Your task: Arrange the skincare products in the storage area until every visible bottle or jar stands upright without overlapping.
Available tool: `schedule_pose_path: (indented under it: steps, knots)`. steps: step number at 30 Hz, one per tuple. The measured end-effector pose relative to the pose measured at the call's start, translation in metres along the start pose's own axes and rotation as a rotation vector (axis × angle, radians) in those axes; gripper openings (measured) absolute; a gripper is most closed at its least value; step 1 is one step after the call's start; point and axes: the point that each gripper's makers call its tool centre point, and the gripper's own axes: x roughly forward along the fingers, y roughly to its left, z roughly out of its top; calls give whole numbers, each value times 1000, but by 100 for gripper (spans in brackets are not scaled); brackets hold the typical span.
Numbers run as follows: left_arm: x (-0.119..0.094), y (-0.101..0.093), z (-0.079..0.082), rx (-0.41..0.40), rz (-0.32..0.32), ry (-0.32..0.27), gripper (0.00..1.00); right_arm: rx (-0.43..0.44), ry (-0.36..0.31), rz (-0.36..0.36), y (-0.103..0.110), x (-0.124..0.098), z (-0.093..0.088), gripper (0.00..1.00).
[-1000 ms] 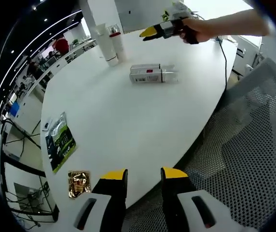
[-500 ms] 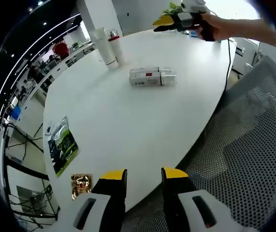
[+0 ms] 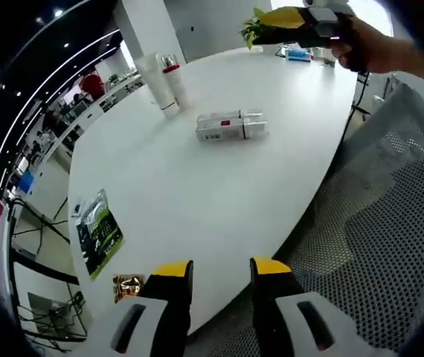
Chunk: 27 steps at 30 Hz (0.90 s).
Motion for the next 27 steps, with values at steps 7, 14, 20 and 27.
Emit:
schedule_pose_path:
  steps: [7,14,20,27]
  knots:
    - [-1,-1,2,-1,-8,-18,31,-3,9,11,32,-17,-21,42]
    - [3,-3,-10,-2,-18,48,33,-18,84,2,43,-27,-52,41]
    - [3,-6,-10,1,-36,48,34,-33,53,-27,37,-26,-44,41]
    - [4,-9,-9,-30,-55,47,37,-101,116,-39,42,-22,-60,36]
